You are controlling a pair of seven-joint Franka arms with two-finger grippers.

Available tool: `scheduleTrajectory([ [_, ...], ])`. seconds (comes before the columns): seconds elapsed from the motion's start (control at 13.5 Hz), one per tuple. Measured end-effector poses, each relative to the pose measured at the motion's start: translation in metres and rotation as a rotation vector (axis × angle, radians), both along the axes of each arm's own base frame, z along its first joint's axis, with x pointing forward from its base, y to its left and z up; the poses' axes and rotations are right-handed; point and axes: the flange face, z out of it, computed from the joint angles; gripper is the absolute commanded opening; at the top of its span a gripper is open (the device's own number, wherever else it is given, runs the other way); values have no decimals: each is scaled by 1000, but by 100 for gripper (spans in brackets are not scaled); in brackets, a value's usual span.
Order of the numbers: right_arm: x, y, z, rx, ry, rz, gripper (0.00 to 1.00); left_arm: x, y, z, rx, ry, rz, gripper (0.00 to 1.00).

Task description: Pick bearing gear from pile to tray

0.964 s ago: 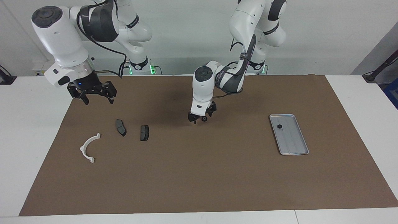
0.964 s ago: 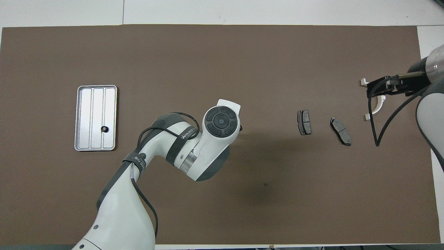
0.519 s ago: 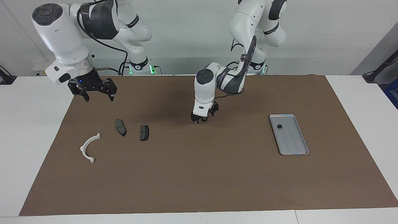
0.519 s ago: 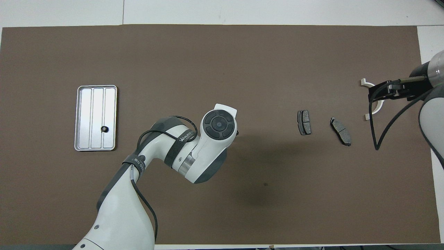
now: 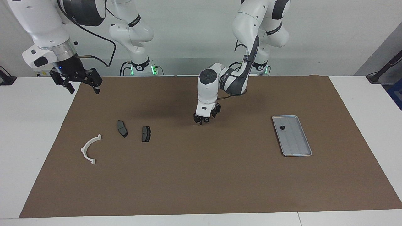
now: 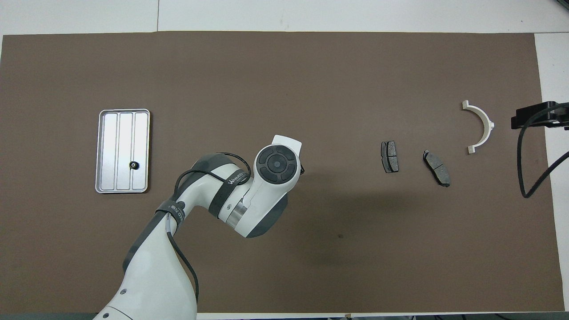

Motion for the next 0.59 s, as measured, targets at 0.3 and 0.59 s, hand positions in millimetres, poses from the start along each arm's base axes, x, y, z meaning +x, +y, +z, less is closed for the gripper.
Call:
scheduleTrajectory([
  [0.3, -2, 0, 0, 0, 11, 0, 100, -2, 2, -4, -2, -3, 1, 91],
  [0.59, -6, 1, -3, 4, 55, 0, 100, -3, 1, -3, -3, -3, 2, 87],
])
